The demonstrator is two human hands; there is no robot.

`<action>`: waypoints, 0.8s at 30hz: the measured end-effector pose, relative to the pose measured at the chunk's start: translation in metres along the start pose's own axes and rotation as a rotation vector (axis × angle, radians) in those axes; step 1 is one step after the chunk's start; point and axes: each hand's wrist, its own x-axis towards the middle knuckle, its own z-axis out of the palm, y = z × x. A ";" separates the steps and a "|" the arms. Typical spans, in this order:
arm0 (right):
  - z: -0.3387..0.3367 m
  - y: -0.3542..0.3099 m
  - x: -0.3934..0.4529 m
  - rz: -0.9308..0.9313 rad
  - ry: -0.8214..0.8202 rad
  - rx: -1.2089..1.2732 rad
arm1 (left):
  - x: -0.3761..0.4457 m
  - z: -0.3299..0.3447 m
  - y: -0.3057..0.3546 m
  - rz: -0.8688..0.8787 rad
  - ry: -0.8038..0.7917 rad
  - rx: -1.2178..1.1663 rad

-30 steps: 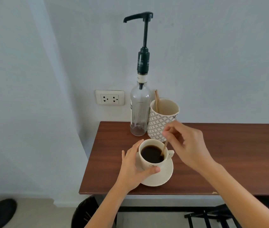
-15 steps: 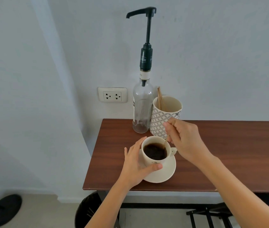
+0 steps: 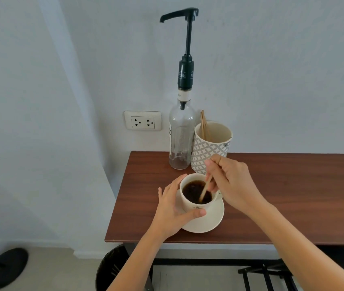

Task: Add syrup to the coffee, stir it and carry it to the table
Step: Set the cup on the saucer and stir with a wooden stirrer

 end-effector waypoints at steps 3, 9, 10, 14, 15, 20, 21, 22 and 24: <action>0.009 -0.004 0.003 0.005 0.022 0.087 | -0.001 0.000 0.002 0.000 -0.008 -0.009; -0.005 0.007 0.006 -0.042 0.059 -0.127 | 0.000 -0.001 0.002 -0.018 -0.015 -0.011; -0.003 0.005 0.004 -0.006 0.034 -0.048 | 0.000 -0.002 0.002 -0.014 -0.016 -0.007; 0.010 -0.001 0.005 0.028 0.019 0.090 | 0.000 -0.002 0.001 0.001 -0.021 -0.008; 0.009 0.000 0.007 -0.007 0.049 0.024 | -0.001 -0.002 0.002 0.000 -0.021 -0.012; -0.001 0.004 0.004 -0.002 0.052 -0.069 | -0.001 -0.003 0.002 -0.014 -0.020 -0.016; 0.003 0.001 0.003 0.035 0.022 0.011 | -0.001 -0.003 0.002 -0.010 -0.020 -0.015; 0.008 -0.002 0.002 0.063 0.003 0.081 | -0.001 -0.003 0.001 -0.006 -0.023 -0.014; 0.014 -0.003 0.004 0.042 0.033 0.086 | -0.001 -0.003 0.002 -0.001 -0.027 -0.010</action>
